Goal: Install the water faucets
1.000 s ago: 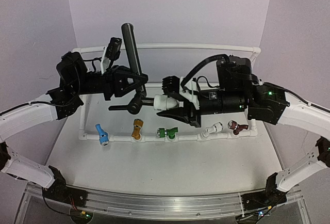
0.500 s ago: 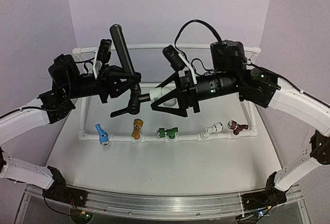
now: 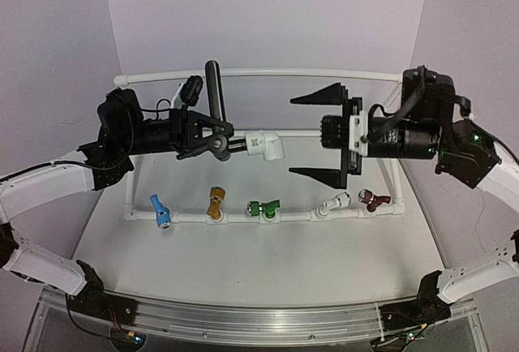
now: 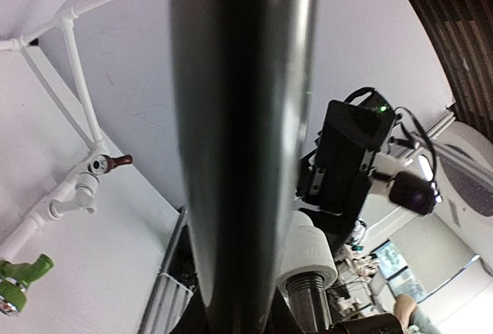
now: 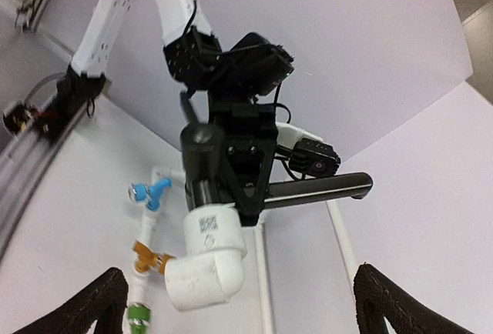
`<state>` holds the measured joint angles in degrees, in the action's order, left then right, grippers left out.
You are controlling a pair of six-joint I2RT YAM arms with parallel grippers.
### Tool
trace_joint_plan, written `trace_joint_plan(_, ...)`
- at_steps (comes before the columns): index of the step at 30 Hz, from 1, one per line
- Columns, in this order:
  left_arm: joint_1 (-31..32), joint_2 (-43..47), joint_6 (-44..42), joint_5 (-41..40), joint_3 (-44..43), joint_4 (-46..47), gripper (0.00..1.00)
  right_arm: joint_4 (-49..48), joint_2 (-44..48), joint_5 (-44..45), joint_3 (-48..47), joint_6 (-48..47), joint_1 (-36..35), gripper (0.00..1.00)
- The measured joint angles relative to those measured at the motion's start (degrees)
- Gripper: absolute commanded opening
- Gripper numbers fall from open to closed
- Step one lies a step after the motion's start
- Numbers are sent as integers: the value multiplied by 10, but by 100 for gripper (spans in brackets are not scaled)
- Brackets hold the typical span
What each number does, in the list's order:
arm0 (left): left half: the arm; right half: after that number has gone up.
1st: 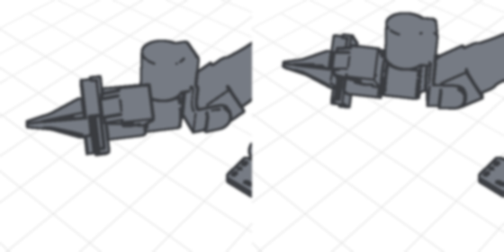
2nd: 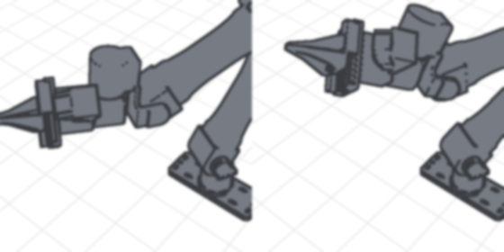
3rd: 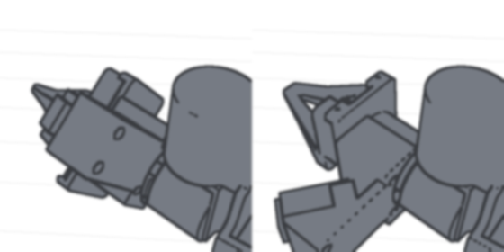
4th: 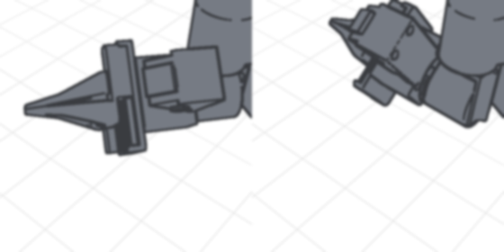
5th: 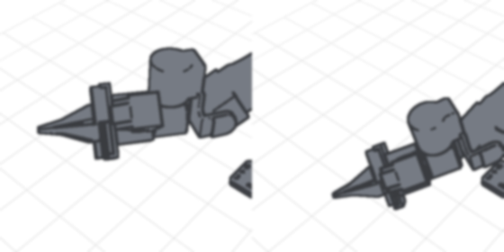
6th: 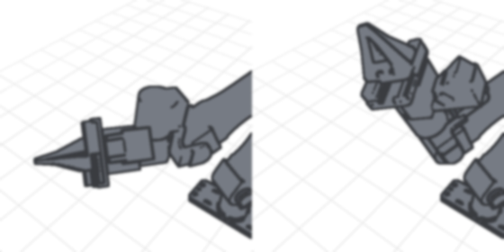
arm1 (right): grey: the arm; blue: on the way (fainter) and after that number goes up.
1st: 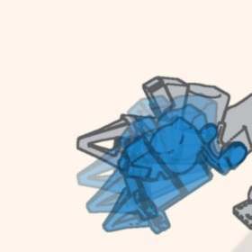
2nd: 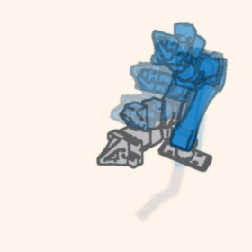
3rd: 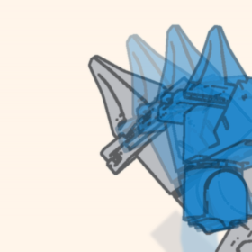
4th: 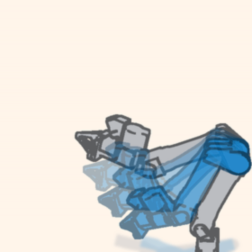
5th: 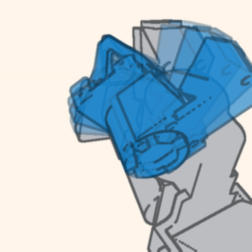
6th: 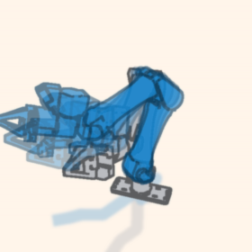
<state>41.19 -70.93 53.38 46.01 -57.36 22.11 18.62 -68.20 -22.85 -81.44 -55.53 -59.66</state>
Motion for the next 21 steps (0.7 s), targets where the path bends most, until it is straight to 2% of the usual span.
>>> trace_joint_plan(4, 0, -13, 78, 23, 0, 34, 0, -32, 12, 40, 63, -143, -11, 98)
trace_joint_plan(10, 0, -45, 161, 69, 0, 76, 0, -126, 7, 76, 130, -297, -21, 97)
trace_joint_plan(14, 0, -76, 210, 91, 0, 103, 0, -199, 4, 86, 152, -367, -27, 89)
trace_joint_plan(21, -1, -90, 249, 101, 0, 130, 0, -272, -8, 91, 174, -455, -35, 67)
